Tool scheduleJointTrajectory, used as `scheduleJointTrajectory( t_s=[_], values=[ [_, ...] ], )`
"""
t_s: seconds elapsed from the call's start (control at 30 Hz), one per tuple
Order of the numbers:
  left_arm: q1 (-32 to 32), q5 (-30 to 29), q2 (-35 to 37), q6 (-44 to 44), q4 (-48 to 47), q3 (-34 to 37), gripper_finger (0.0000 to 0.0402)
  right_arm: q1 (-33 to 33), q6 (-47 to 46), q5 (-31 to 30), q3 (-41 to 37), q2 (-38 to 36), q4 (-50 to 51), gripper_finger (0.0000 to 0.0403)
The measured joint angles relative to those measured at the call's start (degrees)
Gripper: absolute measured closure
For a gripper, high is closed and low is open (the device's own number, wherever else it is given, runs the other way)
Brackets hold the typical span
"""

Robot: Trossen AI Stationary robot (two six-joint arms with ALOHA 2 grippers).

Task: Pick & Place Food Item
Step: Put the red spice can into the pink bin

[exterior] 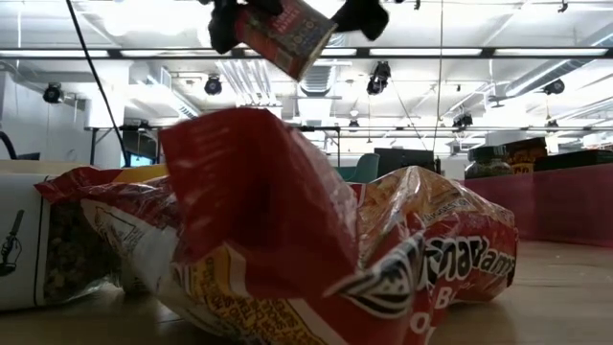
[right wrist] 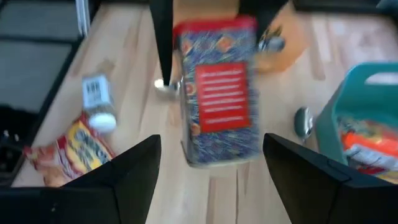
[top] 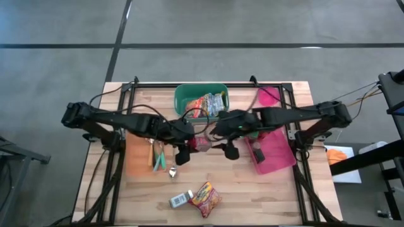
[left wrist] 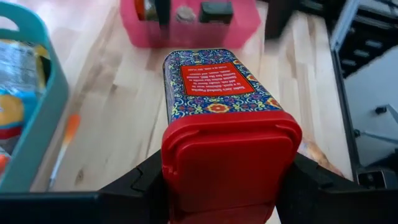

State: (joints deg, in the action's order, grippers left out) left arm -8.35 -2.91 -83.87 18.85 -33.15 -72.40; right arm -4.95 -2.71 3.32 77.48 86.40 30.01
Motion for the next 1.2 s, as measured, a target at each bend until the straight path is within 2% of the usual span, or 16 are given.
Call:
scheduleJointTrajectory(
  t_s=[0.17, 0.4, 0.6, 0.67, 0.8, 1.13, 1.2],
  values=[
    [0.3, 0.1, -2.3, -0.5, -3.5, -4.7, 0.0201, 0.5, 1.2, 5.1, 7.9, 6.6, 6.2, 0.0122],
    [0.4, 0.2, -2.4, -1.1, -5.5, -6.4, 0.0201, 0.5, 1.2, 4.9, 15.0, 11.3, 10.5, 0.0122],
    [-0.1, -0.1, -2.4, -1.1, -4.6, -6.4, 0.0201, 0.3, 1.5, 2.9, 15.1, 11.1, 10.5, 0.0131],
    [-0.1, -0.1, -2.4, -1.1, -3.7, -6.5, 0.0201, 0.3, 1.8, 2.8, 15.1, 10.9, 10.4, 0.0154],
    [-0.2, 0.8, -2.4, -1.6, -2.6, -6.5, 0.0201, 0.3, 2.4, 3.0, 15.1, 10.8, 10.4, 0.0225],
    [-0.2, 1.2, -1.4, -1.4, -1.1, -6.5, 0.0201, 0.3, 0.2, 3.0, 15.1, 9.4, 10.8, 0.0228],
    [-0.2, 1.0, -0.7, -0.6, -0.1, -6.5, 0.0188, 0.3, -0.7, 3.0, 15.1, 8.6, 10.8, 0.0228]
  ],
)
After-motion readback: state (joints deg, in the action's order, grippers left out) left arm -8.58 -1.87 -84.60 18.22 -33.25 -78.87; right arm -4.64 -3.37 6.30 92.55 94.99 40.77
